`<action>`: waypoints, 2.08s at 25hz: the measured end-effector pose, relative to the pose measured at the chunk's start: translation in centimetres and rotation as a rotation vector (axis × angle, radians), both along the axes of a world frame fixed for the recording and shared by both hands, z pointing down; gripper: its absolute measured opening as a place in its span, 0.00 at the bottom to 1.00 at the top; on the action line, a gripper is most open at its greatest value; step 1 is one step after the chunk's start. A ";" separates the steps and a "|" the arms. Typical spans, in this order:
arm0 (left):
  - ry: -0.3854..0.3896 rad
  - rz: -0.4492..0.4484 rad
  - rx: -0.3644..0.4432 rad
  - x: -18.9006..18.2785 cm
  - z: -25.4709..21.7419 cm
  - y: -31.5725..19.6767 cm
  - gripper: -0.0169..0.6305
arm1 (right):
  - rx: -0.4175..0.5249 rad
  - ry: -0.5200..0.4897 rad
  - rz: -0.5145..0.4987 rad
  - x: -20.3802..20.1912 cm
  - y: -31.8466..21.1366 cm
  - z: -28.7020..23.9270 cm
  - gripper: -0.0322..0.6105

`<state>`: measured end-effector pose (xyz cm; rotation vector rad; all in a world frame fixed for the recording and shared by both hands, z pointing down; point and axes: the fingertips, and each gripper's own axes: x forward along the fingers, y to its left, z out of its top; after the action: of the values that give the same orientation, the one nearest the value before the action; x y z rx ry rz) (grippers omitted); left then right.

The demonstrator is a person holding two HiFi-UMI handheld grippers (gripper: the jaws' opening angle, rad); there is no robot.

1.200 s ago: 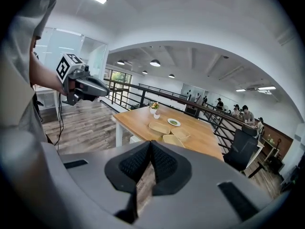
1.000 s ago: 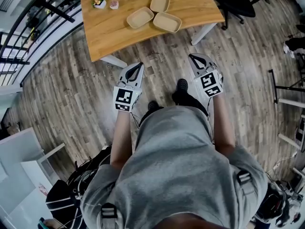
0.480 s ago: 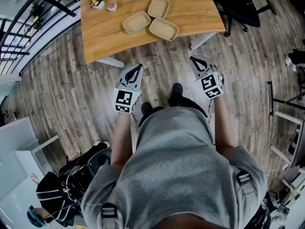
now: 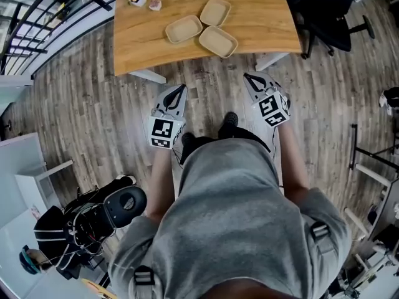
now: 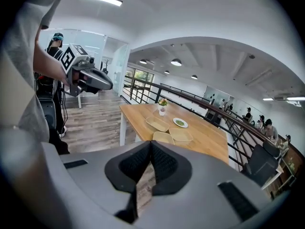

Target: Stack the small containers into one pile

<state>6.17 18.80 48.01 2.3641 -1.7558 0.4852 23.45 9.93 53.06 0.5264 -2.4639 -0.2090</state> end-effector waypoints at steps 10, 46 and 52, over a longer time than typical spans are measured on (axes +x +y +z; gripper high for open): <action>0.010 -0.059 -0.027 1.3 1.8 1.2 0.05 | -0.020 0.010 -0.068 0.7 0.2 2.0 0.06; 0.063 0.151 -0.038 -3.2 2.2 -17.1 0.05 | -0.069 0.108 0.065 -3.3 -10.9 3.2 0.06; 0.066 0.201 -0.040 -6.1 2.4 -20.7 0.05 | -0.077 0.129 0.080 -7.0 -13.2 3.6 0.06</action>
<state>0.08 -1.95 50.40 2.5105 -1.4750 0.4578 16.44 -3.24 56.67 0.5599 -2.3105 -0.1120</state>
